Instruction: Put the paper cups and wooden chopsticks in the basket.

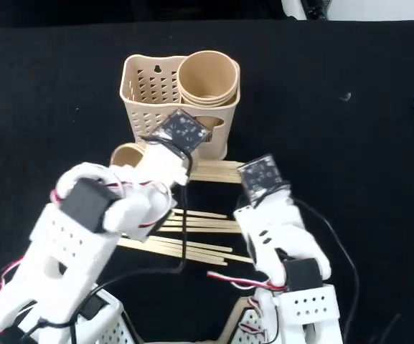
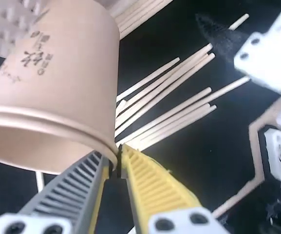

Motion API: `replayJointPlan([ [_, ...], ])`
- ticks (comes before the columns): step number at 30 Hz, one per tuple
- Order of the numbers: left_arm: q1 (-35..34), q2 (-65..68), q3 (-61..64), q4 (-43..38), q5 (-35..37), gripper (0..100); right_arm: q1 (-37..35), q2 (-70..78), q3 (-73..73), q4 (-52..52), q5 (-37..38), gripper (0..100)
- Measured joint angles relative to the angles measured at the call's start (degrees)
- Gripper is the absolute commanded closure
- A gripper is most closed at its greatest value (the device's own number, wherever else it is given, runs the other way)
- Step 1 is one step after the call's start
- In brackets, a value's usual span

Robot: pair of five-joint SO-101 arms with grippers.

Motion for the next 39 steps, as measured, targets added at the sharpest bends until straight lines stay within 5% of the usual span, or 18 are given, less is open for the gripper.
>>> replayJointPlan([
  [9,-1.67,-0.26,-21.71,6.15,-1.32,97,7.12,0.0,-0.35,0.0,-4.84,88.1],
  [12,-1.58,0.0,-27.16,4.04,-0.88,97,7.21,0.0,-0.35,0.0,-5.63,99.5],
  [23,-1.67,18.9,-38.59,-5.54,0.35,97,7.38,0.0,-0.35,0.0,-6.95,98.7],
  [32,-1.67,37.27,-64.53,5.89,-1.23,97,7.38,0.0,-0.35,0.0,-6.95,98.7],
  [39,-1.41,37.71,-64.53,6.42,-7.74,97,7.38,0.0,-0.35,0.0,-6.95,98.7],
])
